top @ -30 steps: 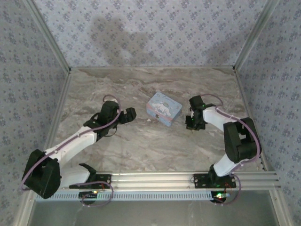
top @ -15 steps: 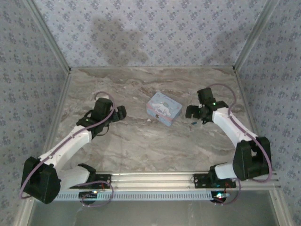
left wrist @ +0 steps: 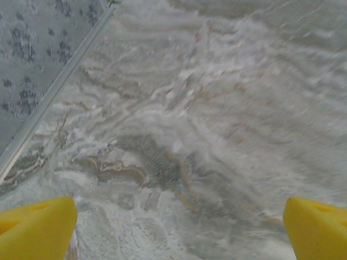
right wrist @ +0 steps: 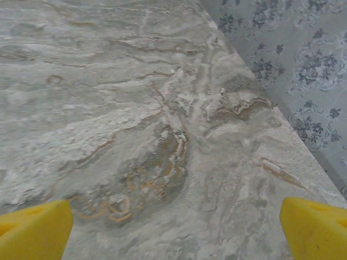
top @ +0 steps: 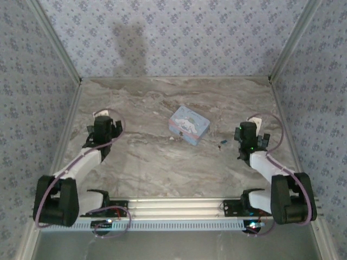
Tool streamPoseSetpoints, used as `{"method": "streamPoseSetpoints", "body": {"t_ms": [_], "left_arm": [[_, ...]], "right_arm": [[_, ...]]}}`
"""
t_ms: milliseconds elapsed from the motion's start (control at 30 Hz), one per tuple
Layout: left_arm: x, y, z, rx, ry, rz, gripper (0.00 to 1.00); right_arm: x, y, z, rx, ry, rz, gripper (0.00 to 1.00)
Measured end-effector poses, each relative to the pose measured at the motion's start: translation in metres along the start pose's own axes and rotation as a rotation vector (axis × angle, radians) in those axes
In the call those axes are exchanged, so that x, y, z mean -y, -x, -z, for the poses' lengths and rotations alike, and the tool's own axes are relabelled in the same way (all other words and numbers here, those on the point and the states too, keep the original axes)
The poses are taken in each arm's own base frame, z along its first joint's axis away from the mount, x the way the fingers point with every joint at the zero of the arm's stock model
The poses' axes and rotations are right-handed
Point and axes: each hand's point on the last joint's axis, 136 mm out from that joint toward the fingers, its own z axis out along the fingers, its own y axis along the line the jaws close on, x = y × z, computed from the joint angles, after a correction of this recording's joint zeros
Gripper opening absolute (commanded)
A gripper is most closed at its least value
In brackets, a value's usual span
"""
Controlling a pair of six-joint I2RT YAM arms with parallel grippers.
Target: Unlock a padlock with a key
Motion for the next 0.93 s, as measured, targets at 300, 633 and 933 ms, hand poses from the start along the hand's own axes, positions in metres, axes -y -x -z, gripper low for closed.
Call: {"method": "streamPoseSetpoints", "body": {"t_ms": [300,633,933], "left_arm": [[0.001,-0.024,-0.029,0.033,-0.048,-0.037,0.98],[-0.005,-0.028,-0.052,0.101,-0.091,0.004,0.98],[-0.008,-0.022,-0.052,0.131,-0.058,0.009,0.98]], "right_arm": [[-0.033,0.021,-0.012,0.166,0.175,0.002,1.0],[-0.055,0.006,-0.035,0.151,0.283,0.017,1.0],[-0.058,0.013,-0.035,0.165,0.333,0.002,1.0]]}}
